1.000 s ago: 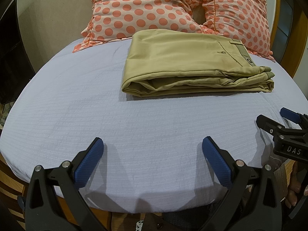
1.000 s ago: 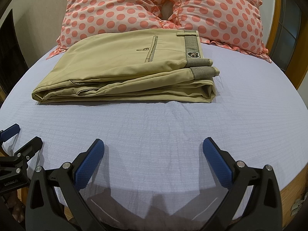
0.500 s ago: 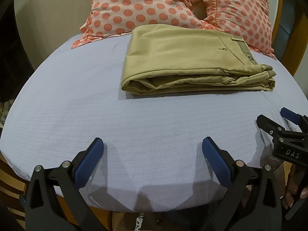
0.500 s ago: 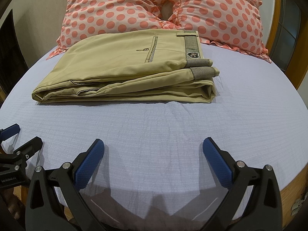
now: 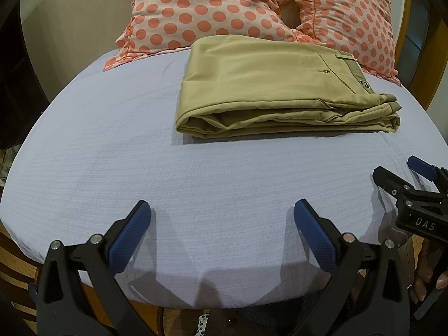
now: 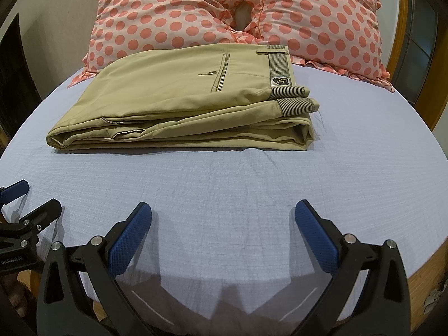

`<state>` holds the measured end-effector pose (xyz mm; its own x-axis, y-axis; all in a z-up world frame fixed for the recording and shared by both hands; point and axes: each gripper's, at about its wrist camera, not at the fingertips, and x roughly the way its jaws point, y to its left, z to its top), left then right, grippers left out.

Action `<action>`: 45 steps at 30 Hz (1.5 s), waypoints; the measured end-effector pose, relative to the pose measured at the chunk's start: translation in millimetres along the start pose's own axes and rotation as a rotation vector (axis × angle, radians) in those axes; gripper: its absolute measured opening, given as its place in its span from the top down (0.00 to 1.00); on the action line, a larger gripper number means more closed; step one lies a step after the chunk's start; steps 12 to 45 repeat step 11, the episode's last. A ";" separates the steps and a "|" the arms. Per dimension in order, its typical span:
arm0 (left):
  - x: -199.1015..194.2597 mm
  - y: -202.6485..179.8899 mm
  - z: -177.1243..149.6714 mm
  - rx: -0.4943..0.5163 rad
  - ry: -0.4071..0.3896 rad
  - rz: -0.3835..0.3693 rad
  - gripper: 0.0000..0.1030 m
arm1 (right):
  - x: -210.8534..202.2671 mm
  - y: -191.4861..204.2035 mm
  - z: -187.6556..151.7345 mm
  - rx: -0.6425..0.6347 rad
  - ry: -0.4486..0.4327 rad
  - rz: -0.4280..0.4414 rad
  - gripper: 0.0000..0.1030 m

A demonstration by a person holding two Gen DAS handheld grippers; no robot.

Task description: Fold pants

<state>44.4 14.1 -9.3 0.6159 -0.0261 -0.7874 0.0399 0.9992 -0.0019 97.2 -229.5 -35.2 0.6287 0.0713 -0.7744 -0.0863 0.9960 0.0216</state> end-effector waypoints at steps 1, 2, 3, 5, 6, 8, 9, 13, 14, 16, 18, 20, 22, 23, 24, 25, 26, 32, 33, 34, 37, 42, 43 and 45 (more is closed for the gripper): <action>0.2 0.0 0.3 0.001 0.001 0.000 0.02 | 0.0 0.0 0.0 0.000 0.000 0.000 0.01; 0.3 -0.1 0.3 0.002 0.001 -0.001 0.02 | 0.0 0.1 0.1 0.000 0.000 0.000 0.01; 0.5 -0.1 0.3 0.002 0.002 -0.001 0.02 | 0.1 0.2 0.0 0.000 0.000 0.000 0.01; 0.8 -0.5 -0.1 0.001 0.006 -0.001 0.02 | 0.2 0.3 -0.1 0.001 0.000 0.000 0.01; 0.7 -0.9 -0.6 0.001 0.006 -0.001 0.02 | 0.2 0.4 0.1 0.001 0.000 0.000 0.01; 0.5 -0.6 -0.4 0.001 0.004 -0.001 0.02 | 0.3 0.5 0.0 0.001 -0.001 -0.001 0.01; 0.6 -0.7 -0.2 0.001 0.003 -0.001 0.02 | 0.3 0.6 0.1 0.001 -0.001 -0.001 0.01; 0.7 -1.0 0.1 0.003 0.004 -0.001 0.02 | 0.5 0.5 0.0 0.001 0.000 -0.001 0.01; 0.7 -1.0 0.1 0.003 0.004 -0.001 0.02 | 0.5 0.5 0.0 0.001 0.000 -0.001 0.01; 0.7 -1.0 0.1 0.003 0.004 -0.001 0.02 | 0.5 0.5 0.0 0.001 0.000 -0.001 0.01; 0.7 -1.0 0.1 0.003 0.004 -0.001 0.02 | 0.5 0.5 0.0 0.001 0.000 -0.001 0.01; 0.7 -1.0 0.1 0.003 0.004 -0.001 0.02 | 0.5 0.5 0.0 0.001 0.000 -0.001 0.01; 0.7 -1.0 0.1 0.003 0.004 -0.001 0.02 | 0.5 0.5 0.0 0.001 0.000 -0.001 0.01; 0.7 -1.0 0.1 0.003 0.004 -0.001 0.02 | 0.5 0.5 0.0 0.001 0.000 -0.001 0.01; 0.7 -1.0 0.1 0.003 0.004 -0.001 0.02 | 0.5 0.5 0.0 0.001 0.000 -0.001 0.01; 0.7 -1.0 0.1 0.003 0.004 -0.001 0.02 | 0.5 0.5 0.0 0.001 0.000 -0.001 0.01; 0.7 -1.0 0.1 0.003 0.004 -0.001 0.02 | 0.5 0.5 0.0 0.001 0.000 -0.001 0.01; 0.7 -1.0 0.1 0.003 0.004 -0.001 0.02 | 0.5 0.5 0.0 0.001 0.000 -0.001 0.01; 0.7 -1.0 0.1 0.003 0.004 -0.001 0.02 | 0.5 0.5 0.0 0.001 0.000 -0.001 0.01; 0.7 -1.0 0.1 0.003 0.004 -0.001 0.02 | 0.5 0.5 0.0 0.001 0.000 -0.001 0.01; 0.7 -1.0 0.1 0.003 0.004 -0.001 0.02 | 0.5 0.5 0.0 0.001 0.000 -0.001 0.01; 0.7 -1.0 0.1 0.003 0.004 -0.001 0.02 | 0.5 0.5 0.0 0.001 0.000 -0.001 0.01; 0.7 -1.0 0.1 0.003 0.004 -0.001 0.02 | 0.5 0.5 0.0 0.001 0.000 -0.001 0.01; 0.7 -1.0 0.1 0.003 0.004 -0.001 0.02 | 0.5 0.5 0.0 0.001 0.000 -0.001 0.01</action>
